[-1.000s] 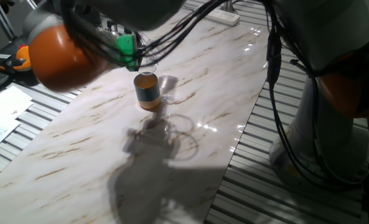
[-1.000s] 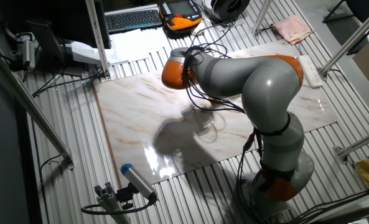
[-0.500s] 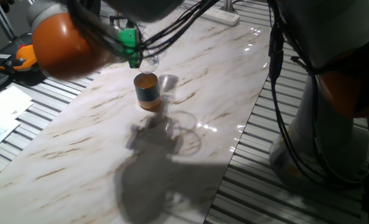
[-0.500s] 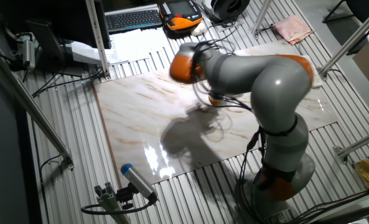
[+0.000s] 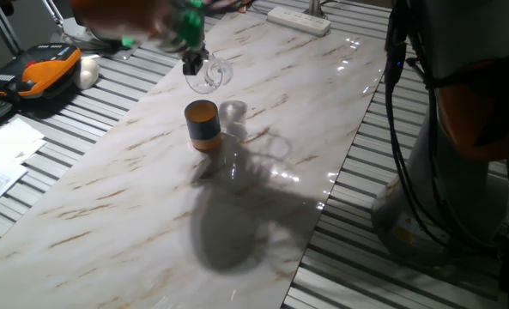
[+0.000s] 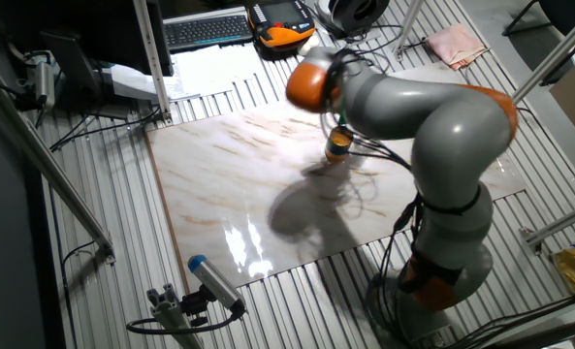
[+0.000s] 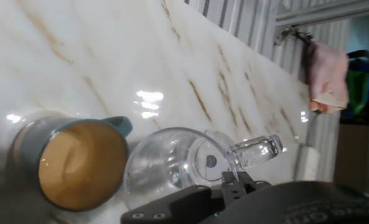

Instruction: Pour the water from one cup into another empty cup

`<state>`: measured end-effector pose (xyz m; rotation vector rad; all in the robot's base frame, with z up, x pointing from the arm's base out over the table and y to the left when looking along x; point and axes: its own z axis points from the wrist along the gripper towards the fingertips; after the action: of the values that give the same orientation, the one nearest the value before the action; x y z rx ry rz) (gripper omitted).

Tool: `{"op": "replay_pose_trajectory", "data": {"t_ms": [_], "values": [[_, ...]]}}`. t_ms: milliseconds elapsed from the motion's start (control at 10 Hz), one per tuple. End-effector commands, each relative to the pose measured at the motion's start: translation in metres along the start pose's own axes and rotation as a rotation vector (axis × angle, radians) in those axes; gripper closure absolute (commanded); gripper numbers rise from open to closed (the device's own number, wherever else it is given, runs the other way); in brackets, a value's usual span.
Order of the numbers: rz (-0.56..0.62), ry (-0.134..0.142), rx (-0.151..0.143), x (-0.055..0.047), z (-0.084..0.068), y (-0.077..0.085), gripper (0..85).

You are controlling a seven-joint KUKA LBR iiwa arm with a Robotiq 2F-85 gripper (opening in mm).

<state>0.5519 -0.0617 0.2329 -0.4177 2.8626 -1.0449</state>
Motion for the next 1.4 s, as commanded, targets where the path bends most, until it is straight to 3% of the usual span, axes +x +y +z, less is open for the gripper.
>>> {"op": "replay_pose_trajectory", "data": {"t_ms": [0,200,300,800,1100,1200,1300], "values": [[0.002,-0.002,-0.012,0.001,0.0,-0.002,85.0],[-0.005,-0.013,-0.052,0.005,0.007,-0.012,85.0],[-0.001,-0.024,-0.089,0.009,0.012,-0.018,85.0],[0.074,-0.054,-0.34,0.023,0.041,-0.031,85.0],[0.176,-0.012,-0.5,0.03,0.044,-0.038,85.0],[0.203,0.0,-0.543,0.033,0.047,-0.039,85.0],[0.222,0.012,-0.563,0.035,0.049,-0.04,85.0]]}}
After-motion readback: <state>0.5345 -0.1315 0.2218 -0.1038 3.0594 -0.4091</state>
